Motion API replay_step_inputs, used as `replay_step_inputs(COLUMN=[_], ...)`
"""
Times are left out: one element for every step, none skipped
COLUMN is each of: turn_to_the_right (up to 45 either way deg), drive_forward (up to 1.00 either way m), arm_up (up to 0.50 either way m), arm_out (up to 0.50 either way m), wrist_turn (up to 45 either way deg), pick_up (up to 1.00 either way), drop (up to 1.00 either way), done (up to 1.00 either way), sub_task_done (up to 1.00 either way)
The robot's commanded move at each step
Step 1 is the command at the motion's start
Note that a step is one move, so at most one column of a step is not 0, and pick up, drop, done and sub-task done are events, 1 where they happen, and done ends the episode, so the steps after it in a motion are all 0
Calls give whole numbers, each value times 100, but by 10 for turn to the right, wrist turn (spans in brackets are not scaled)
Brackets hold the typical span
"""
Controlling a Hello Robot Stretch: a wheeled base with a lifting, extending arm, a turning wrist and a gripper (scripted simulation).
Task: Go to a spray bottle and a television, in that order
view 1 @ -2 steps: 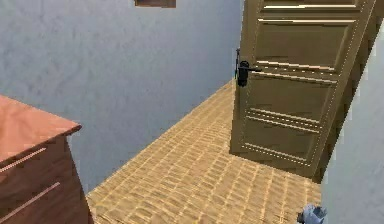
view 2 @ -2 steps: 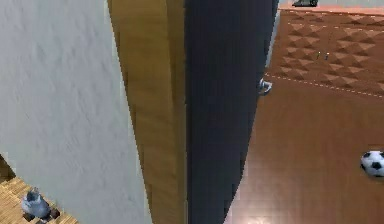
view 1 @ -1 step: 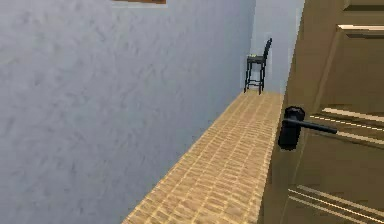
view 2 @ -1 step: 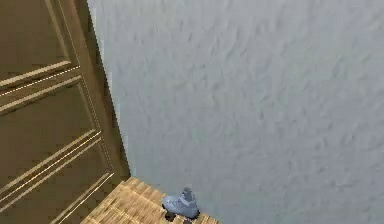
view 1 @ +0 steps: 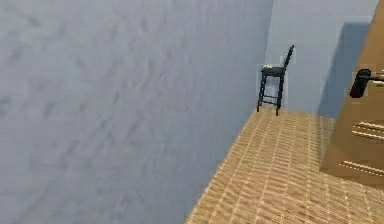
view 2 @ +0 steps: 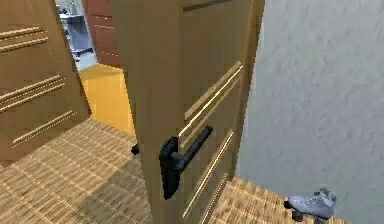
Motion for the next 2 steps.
replay_step_inputs(turn_to_the_right=[450,0], drive_forward=[0,65], arm_up=[0,0], arm_out=[0,0], wrist_turn=[0,0], pick_up=[0,0], drop=[0,0], done=[0,0], sub_task_done=[0,0])
